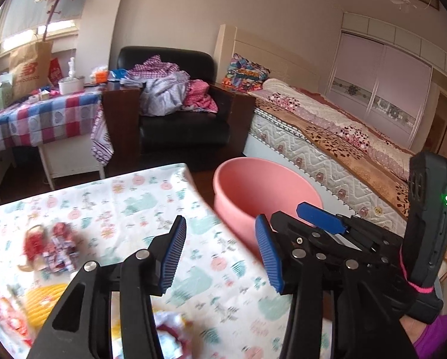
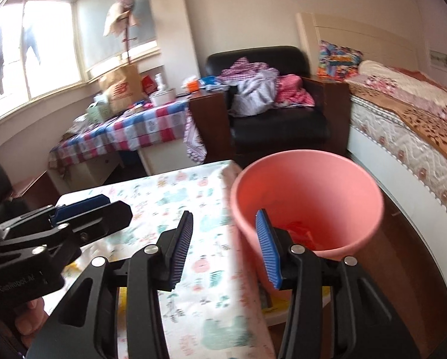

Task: Collect trash
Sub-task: 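Move both tools back over the remaining trash on the table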

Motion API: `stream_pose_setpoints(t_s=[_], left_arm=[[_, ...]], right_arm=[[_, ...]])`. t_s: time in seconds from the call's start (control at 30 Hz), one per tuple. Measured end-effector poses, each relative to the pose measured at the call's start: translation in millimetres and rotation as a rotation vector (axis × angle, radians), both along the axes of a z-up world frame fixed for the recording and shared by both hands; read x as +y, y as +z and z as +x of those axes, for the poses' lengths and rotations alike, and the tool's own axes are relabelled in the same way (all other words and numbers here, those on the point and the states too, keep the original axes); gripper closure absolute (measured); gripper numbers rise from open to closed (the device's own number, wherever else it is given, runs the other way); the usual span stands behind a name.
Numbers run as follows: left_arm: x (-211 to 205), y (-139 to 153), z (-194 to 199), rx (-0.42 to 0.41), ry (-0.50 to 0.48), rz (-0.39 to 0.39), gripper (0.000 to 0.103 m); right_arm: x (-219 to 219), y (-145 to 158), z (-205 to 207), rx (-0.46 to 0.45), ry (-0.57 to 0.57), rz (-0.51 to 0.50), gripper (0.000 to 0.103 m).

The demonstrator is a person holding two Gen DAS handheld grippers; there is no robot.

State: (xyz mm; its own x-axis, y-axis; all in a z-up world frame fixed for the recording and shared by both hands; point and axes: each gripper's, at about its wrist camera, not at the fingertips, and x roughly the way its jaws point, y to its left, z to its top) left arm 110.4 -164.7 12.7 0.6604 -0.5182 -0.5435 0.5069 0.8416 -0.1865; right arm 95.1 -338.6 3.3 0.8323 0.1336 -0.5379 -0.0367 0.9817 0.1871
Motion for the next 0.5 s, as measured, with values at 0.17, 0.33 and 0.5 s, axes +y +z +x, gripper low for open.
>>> stream_pose_setpoints(t_s=[0.17,0.33,0.5], left_arm=[[39.2,1.8,-16.9,-0.041,0.065,0.036,0.056],[92.1,-1.2,-27.7,-0.049,0.183,0.057,0.056],[149.2,-6.7,-35.8,-0.029,0.325,0.063,0.056]], right_arm=[[24.2,-3.1,2.2,0.023,0.066,0.009,0.053],[51.3,-3.6,6.8,0.035,0.149,0.013,0.053],[81.1,-5.2,9.0,0.049,0.242,0.007,0.053]])
